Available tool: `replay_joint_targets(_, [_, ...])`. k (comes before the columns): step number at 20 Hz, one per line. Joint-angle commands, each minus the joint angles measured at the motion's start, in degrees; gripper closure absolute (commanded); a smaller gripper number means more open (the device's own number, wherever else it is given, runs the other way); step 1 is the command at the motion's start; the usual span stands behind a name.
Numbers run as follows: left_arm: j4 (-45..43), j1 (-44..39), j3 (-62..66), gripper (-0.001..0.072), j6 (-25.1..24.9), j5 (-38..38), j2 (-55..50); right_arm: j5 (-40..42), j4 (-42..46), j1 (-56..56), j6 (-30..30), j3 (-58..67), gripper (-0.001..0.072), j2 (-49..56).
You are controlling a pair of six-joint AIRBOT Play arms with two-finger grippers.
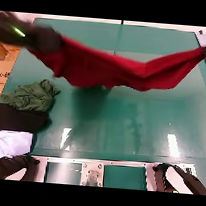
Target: Fold the shirts.
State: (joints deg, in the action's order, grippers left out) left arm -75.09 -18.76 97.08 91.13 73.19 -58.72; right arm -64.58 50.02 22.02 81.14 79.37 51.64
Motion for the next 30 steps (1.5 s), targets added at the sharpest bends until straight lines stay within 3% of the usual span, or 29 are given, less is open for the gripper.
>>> replay_joint_targets(1, [-2.4, 0.1, 15.8, 0.0678, -3.1, 0.3, 3.6, 5.2, -0.3, 0.8, 1.4, 5.4, 0.07, -12.4])
replay_joint_targets(4, [-3.1, 0.1, 22.2, 0.0678, -6.3, -0.6, 3.9, 9.7, 3.9, 1.4, 5.0, 7.4, 0.0699, -18.3])
replay_joint_targets(8, [-7.4, 0.1, 16.2, 0.0677, -7.6, -0.7, 2.5, 6.0, 9.1, 1.4, 7.8, 5.7, 0.0699, -18.2])
replay_joint_targets(14, [-7.6, 0.1, -0.9, 0.0677, -7.6, -2.6, -9.9, 2.3, 9.1, 1.3, 7.7, -16.0, 0.0699, -11.3])
replay_joint_targets(18, [-4.9, 0.1, -6.6, 0.0677, -7.7, -11.2, -26.2, 12.3, 8.6, 1.1, 6.2, -32.7, 0.0698, 1.2])
replay_joint_targets(23, [2.2, 0.2, -6.6, 0.0675, -8.8, -21.3, -41.0, 22.0, 3.5, 0.9, 0.6, -32.5, 0.0698, 23.1])
replay_joint_targets(24, [1.5, 0.2, -6.4, 0.0601, -8.4, -21.5, -41.2, 21.9, 3.6, 1.0, 0.4, -30.6, 0.0698, 26.1])
replay_joint_targets(25, [1.0, 0.2, -5.9, 0.0321, -8.4, -21.0, -41.0, 21.9, 3.6, 1.0, -1.0, -28.5, 0.0698, 28.4])
replay_joint_targets(26, [0.2, 0.2, -4.5, 0.0209, -8.2, -19.0, -40.8, 21.9, 3.6, 1.0, -1.6, -26.6, 0.0698, 29.7])
replay_joint_targets(29, [-0.6, 2.8, 2.4, 0.0206, -7.1, -4.9, -40.8, 20.8, 4.5, 1.3, -2.4, -21.0, 0.0695, 30.1])
replay_joint_targets(30, [-0.6, 4.3, 4.3, 0.0206, -6.4, 0.2, -40.8, 19.1, 5.2, 1.9, -2.4, -18.9, 0.0662, 30.1])
